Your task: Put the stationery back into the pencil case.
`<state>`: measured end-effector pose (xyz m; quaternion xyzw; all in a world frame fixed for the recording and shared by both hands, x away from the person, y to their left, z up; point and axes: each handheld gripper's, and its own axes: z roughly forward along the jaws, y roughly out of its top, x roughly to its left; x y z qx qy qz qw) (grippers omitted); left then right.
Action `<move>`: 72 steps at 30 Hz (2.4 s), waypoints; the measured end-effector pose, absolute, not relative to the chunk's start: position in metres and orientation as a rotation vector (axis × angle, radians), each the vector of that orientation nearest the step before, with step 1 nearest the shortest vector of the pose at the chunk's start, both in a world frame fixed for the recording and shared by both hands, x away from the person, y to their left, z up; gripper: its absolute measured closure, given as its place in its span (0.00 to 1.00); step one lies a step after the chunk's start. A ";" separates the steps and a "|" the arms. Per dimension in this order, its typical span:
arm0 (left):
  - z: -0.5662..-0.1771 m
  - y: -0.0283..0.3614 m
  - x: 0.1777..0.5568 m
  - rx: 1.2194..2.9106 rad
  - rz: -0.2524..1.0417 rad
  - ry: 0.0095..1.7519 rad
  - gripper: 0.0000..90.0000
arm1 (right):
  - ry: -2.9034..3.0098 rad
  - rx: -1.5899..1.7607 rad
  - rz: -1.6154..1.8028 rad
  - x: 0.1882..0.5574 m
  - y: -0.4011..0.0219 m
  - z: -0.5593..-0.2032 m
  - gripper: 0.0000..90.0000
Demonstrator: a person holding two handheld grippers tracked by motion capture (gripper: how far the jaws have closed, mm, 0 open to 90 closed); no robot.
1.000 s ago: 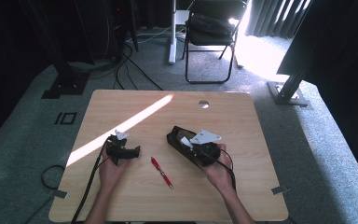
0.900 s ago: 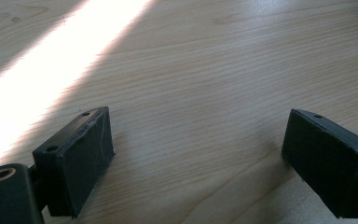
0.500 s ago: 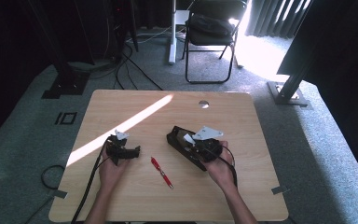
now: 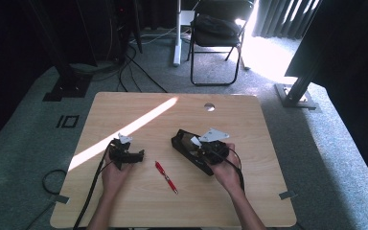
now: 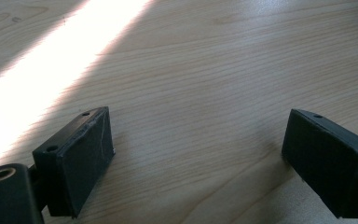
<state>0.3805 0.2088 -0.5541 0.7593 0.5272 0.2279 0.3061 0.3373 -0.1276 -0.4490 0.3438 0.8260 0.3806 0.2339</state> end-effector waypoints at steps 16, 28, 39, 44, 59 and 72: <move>-0.554 0.209 0.381 2.009 0.603 1.395 0.10 | 2.263 0.976 1.045 0.349 -0.134 -0.456 0.79; -0.554 0.209 0.381 2.009 0.603 1.395 0.10 | 2.270 0.997 1.035 0.357 -0.137 -0.460 0.79; -0.554 0.209 0.381 2.007 0.603 1.396 0.10 | 2.274 1.008 1.027 0.366 -0.139 -0.461 0.79; -0.554 0.209 0.381 2.007 0.603 1.396 0.10 | 2.280 1.003 1.027 0.370 -0.138 -0.462 0.79; -0.554 0.209 0.381 2.009 0.603 1.395 0.10 | 2.319 1.015 0.993 0.380 -0.134 -0.473 0.79; -0.554 0.209 0.381 2.009 0.603 1.395 0.10 | 2.342 1.001 0.951 0.380 -0.131 -0.479 0.79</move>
